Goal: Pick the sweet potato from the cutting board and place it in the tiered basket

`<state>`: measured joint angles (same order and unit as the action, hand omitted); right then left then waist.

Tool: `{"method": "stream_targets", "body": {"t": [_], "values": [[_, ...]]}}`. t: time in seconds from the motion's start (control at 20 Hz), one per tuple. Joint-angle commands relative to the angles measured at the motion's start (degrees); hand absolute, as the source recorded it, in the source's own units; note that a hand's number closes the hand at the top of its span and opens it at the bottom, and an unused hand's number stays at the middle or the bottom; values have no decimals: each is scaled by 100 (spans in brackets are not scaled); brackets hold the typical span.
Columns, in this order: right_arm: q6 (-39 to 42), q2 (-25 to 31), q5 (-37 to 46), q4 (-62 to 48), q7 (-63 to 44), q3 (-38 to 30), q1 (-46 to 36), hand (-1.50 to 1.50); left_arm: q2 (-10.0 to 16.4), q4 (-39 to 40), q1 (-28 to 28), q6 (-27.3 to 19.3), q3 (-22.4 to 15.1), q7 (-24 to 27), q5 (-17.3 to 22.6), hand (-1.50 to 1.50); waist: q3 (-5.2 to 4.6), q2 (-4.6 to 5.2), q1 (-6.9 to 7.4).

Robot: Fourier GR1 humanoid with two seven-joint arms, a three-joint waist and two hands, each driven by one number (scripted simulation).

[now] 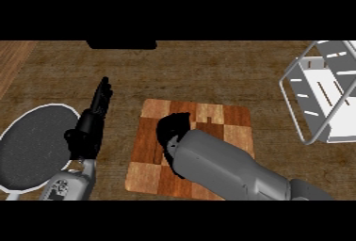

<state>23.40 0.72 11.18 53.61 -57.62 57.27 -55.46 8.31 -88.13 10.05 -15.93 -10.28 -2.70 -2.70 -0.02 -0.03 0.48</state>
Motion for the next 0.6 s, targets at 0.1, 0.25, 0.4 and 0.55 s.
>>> {"method": "stream_targets", "body": {"t": [0.1, 0.25, 0.4, 0.55], "values": [[-376, -69, 348, 289, -567, 47, 392, -150, -167, -104, -52, -61, -77, -108, -178, 0, 1, -1, 5], [-428, -19, 966, -30, 6, -276, 355, 150, -194, -288, -282, -64, -109, -146, -210, 0, 2, -2, -17], [-522, -69, 1225, -91, 169, 275, 247, 150, -51, 106, -40, 251, 221, 170, 68, 0, 0, 17, 41], [-435, -69, 1441, -290, 497, 355, 56, 150, -98, -38, -31, 243, 103, -50, -61, 0, 1, 18, 74]]}}
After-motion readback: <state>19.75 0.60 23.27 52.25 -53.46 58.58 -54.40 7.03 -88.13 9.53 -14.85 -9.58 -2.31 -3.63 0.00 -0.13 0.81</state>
